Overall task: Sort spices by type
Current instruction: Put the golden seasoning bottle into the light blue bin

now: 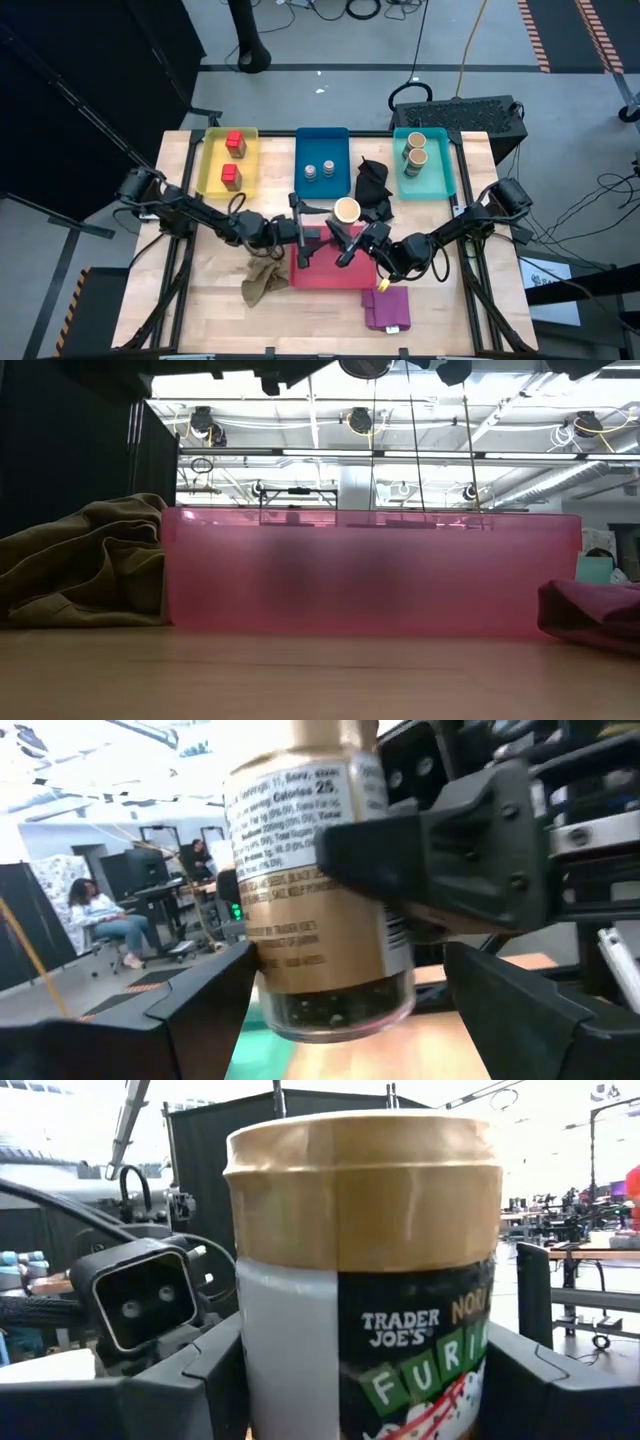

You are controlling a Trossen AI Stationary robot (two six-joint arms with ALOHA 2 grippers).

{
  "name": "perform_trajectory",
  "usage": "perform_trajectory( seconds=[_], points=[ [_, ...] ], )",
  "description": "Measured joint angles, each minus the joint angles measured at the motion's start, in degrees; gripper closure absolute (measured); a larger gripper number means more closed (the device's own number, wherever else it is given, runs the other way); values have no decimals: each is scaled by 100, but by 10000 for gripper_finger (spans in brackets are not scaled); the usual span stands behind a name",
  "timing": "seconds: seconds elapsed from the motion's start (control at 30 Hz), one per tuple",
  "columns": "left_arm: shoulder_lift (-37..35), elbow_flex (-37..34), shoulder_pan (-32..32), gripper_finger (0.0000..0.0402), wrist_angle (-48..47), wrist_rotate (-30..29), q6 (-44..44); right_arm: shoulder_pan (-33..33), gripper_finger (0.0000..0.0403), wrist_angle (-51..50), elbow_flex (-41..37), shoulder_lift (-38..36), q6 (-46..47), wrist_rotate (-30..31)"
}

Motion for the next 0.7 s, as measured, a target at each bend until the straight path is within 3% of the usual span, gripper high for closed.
perform_trajectory(
  seconds=[0.7],
  points=[
    [105,127,374,72,-66,970,-168,-96,151,-260,-2,4,563,-634]
  ],
)
